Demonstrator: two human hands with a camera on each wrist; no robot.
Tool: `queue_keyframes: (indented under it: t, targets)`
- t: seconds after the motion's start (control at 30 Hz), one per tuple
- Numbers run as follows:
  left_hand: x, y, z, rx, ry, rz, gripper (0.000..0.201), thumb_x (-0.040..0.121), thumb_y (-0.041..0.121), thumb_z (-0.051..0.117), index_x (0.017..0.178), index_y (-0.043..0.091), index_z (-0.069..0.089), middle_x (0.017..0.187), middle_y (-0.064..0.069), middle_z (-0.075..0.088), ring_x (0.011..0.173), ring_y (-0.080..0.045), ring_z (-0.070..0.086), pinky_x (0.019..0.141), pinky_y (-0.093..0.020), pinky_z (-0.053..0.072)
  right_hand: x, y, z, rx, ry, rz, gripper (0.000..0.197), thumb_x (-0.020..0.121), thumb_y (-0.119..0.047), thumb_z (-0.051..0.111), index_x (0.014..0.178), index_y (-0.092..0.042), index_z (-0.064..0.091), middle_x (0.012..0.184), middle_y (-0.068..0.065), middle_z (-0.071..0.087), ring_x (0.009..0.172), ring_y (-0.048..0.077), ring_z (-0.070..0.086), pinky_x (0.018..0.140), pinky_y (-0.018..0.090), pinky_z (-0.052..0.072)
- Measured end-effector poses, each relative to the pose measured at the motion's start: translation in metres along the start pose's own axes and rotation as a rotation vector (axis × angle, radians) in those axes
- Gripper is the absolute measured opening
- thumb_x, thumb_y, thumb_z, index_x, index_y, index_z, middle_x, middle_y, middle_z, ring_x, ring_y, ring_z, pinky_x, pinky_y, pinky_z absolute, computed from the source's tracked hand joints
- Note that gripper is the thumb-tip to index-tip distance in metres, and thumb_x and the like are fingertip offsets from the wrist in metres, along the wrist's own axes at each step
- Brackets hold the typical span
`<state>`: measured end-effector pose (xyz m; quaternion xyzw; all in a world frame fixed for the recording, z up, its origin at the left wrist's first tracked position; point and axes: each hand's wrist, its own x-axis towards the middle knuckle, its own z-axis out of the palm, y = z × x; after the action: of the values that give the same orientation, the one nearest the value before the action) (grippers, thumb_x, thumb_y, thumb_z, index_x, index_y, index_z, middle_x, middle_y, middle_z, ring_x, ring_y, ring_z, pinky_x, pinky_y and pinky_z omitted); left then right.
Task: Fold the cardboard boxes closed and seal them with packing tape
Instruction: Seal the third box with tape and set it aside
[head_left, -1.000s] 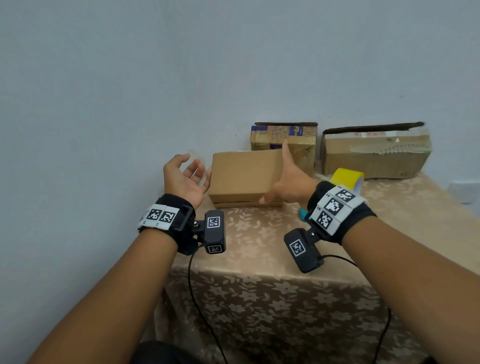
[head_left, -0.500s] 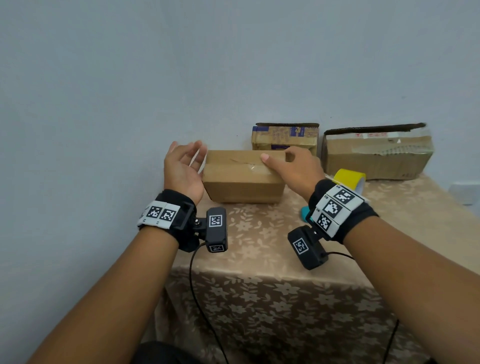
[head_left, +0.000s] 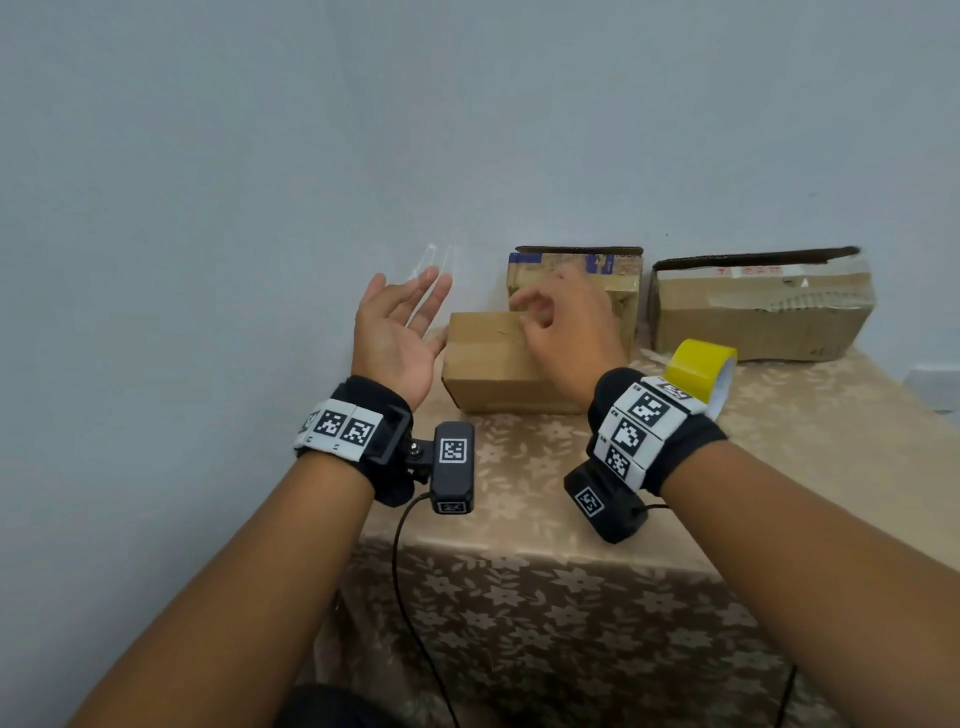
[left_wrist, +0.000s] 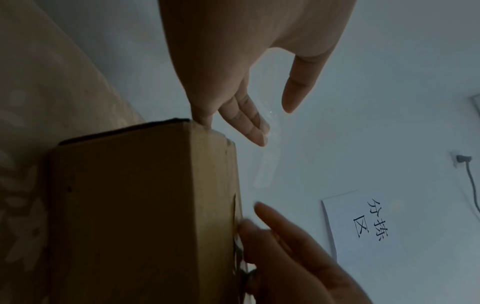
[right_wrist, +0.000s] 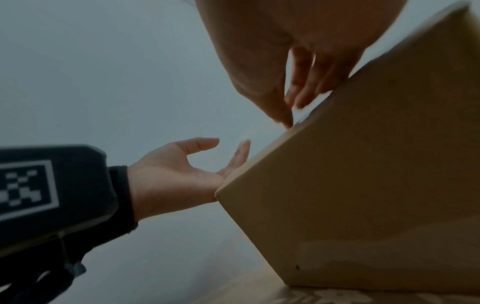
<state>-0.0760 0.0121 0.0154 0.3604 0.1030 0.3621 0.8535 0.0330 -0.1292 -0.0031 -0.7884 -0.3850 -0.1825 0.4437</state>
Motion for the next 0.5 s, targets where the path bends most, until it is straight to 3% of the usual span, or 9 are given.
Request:
queue_keyframes:
  t: [0.1,0.2,0.33,0.43,0.5]
  targets:
    - [0.001,-0.004,0.000,0.015,0.013,0.008,0.073,0.093,0.000,0.057,0.154,0.022,0.024,0.127,-0.014,0.069,0.112,-0.026,0.071,0.110,-0.055,0.043,-0.001,-0.009,-0.001,-0.024,-0.051,-0.023,0.014,0.095,-0.019,0.064,0.099,-0.019,0.077,0.085,-0.007,0.069,0.081,0.009,0.060,0.080,0.035,0.055]
    - [0.002,-0.003,0.002,0.062,0.017,0.048,0.071,0.094,0.001,0.056,0.154,0.021,0.025,0.124,-0.013,0.071,0.112,-0.026,0.071,0.114,-0.051,0.041,0.000,-0.013,-0.001,0.034,-0.094,0.036,0.019,0.098,-0.023,0.059,0.101,-0.017,0.077,0.095,-0.004,0.073,0.090,0.013,0.064,0.084,0.035,0.054]
    - [0.001,-0.004,0.003,0.197,0.063,0.092,0.067,0.093,-0.005,0.061,0.151,0.016,0.033,0.115,-0.020,0.072,0.103,-0.031,0.074,0.102,-0.047,0.054,0.004,-0.015,0.001,0.237,-0.143,0.206,0.031,0.104,-0.018,0.046,0.123,-0.012,0.070,0.119,0.000,0.069,0.107,0.012,0.059,0.089,0.025,0.046]
    - [-0.001,-0.008,0.002,0.262,0.083,0.096,0.068,0.090,-0.009,0.067,0.147,0.013,0.039,0.108,-0.023,0.074,0.096,-0.033,0.076,0.094,-0.044,0.059,0.005,-0.019,0.001,0.435,-0.085,0.317,0.029,0.106,-0.023,0.038,0.123,-0.018,0.061,0.115,-0.001,0.068,0.097,0.005,0.056,0.074,0.015,0.037]
    - [-0.001,-0.009,0.001,0.282,0.087,0.095,0.066,0.089,-0.009,0.069,0.145,0.013,0.042,0.105,-0.023,0.075,0.095,-0.033,0.076,0.089,-0.042,0.061,0.007,-0.019,0.000,0.535,-0.060,0.367,0.033,0.107,-0.034,0.041,0.134,-0.021,0.056,0.112,-0.002,0.067,0.099,0.006,0.058,0.078,0.022,0.040]
